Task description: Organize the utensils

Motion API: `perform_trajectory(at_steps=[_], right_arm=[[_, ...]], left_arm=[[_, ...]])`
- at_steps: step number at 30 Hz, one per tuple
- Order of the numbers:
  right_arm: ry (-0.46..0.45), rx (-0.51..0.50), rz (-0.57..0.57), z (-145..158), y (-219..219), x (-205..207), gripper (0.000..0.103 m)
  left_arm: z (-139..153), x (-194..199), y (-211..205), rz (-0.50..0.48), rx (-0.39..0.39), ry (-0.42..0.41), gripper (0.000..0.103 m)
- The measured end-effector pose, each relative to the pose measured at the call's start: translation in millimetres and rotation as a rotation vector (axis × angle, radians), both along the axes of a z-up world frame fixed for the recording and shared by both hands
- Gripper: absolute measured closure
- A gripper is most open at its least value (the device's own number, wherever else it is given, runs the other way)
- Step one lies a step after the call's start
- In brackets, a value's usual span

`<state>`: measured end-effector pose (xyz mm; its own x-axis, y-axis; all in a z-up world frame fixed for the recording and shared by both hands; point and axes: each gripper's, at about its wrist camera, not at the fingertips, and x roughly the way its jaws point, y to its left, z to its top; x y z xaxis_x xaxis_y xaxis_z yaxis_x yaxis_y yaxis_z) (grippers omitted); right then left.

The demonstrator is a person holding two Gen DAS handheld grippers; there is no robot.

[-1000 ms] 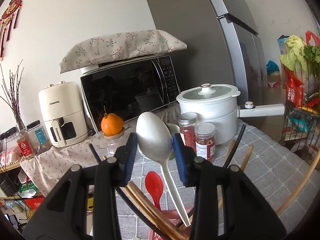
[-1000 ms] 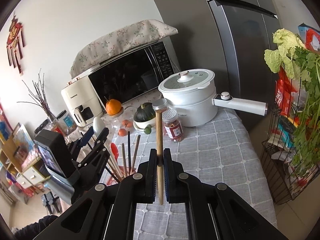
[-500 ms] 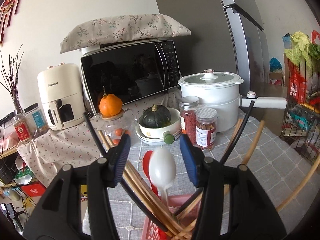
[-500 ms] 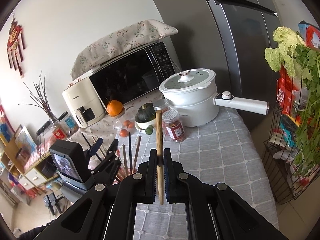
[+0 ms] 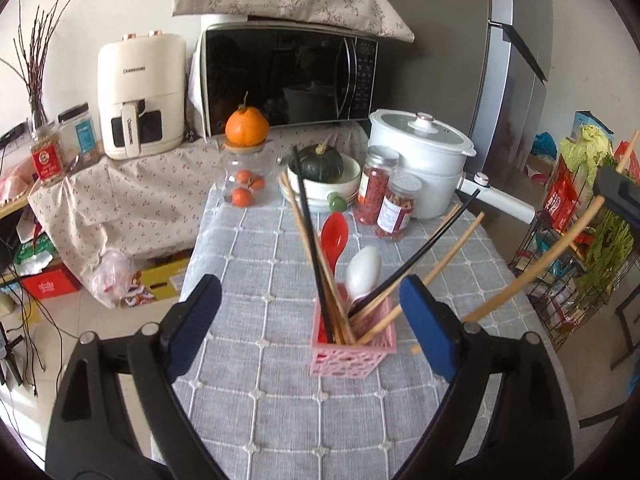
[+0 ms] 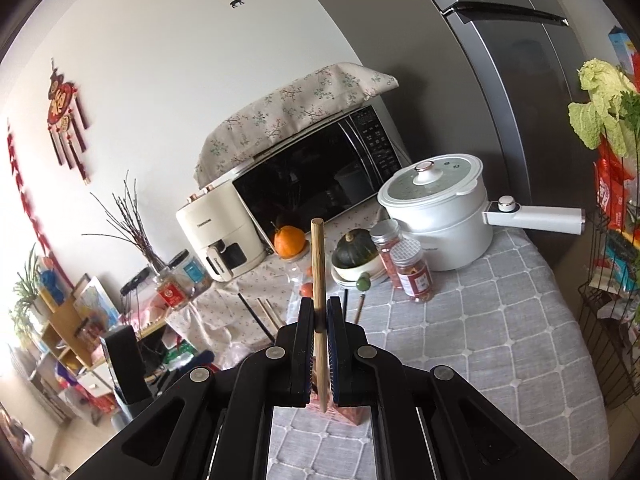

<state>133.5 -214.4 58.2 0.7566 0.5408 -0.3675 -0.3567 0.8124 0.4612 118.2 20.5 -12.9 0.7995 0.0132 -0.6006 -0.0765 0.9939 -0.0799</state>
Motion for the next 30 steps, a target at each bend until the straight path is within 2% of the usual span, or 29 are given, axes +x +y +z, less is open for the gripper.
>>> perform_trajectory(at_steps=[9,20,22,23,24,26,30], right_arm=[[-0.039,-0.015,-0.023,-20,52,23,0.097],[0.075,-0.116,-0.007,-67,92,54,0.095],[0.084,-0.130,0.002,-70,93,56,0.090],[0.084,-0.129,0.012,-70,93,56,0.079],[0.076,-0.124,0.013,-68,91,54,0.063],[0.044,-0.104,0.004,-58,84,48,0.041],[-0.030,-0.099,-0.005,-31,66,27,0.033]], left_arm=[[-34,-6,37,0.057,-0.088,0.113,0.013],[-39,-7,31,0.019,-0.101,0.144,0.013],[-39,-7,29,0.011,-0.103,0.146,0.013],[-39,-7,28,0.009,-0.102,0.148,0.013],[-39,-8,27,0.009,-0.101,0.150,0.012],[-39,-8,26,0.010,-0.103,0.159,0.012],[-34,-14,20,0.021,-0.098,0.157,0.004]])
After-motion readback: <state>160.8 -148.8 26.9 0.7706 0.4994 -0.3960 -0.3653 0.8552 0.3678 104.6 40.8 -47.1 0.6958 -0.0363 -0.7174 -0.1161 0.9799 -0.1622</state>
